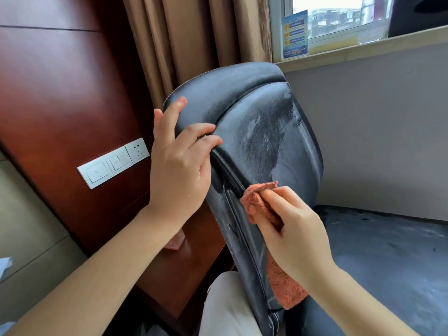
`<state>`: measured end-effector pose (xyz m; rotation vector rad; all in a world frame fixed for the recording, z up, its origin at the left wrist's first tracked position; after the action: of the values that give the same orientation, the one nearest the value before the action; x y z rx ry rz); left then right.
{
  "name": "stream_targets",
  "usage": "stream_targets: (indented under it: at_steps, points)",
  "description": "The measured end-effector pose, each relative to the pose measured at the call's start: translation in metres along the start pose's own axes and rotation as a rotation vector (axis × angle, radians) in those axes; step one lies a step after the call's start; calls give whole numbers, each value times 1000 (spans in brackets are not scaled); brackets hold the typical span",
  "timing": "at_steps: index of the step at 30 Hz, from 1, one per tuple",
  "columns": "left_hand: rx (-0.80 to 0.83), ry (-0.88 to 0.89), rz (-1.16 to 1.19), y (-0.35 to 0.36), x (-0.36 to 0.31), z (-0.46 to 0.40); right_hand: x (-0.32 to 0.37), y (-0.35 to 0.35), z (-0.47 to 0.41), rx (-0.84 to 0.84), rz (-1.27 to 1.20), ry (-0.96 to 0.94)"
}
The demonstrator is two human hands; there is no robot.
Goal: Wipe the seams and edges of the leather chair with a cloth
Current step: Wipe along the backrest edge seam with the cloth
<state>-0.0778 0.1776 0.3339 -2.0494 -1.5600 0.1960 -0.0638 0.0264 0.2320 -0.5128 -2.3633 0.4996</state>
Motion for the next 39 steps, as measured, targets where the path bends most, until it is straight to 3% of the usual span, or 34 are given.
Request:
stream_targets:
  at_steps: [5, 12, 19, 24, 29, 36, 39]
  points:
    - [3, 81, -19, -3, -3, 4, 17, -1, -25, -90, -126, 39]
    - [-49, 42, -9, -1, -8, 13, 3, -1, 5, -103, 20, 32]
    - [-64, 72, -24, -7, -13, 17, 31, -3, -5, -203, 5, -95]
    - [-41, 93, -14, -9, -13, 18, 25, 9, 24, -184, 168, -224]
    - [-68, 76, 7, -7, -14, 18, 44, 0, 1, -243, 172, -166]
    - [-47, 76, 10, -8, -12, 19, 28, 12, 28, -111, 283, -234]
    - [-53, 64, 27, -8, -15, 19, 32, 7, 22, -133, 302, -236]
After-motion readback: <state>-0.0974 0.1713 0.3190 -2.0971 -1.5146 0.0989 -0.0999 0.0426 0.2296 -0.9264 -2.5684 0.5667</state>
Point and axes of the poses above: each hand's wrist, its own z-axis away from the middle knuckle, its own y-axis out of the palm, x = y × z, the point moved 5 cm from there along -z, towards the middle knuckle, and after that the axes turned 10 degrees about x, right-handed, at the moved point
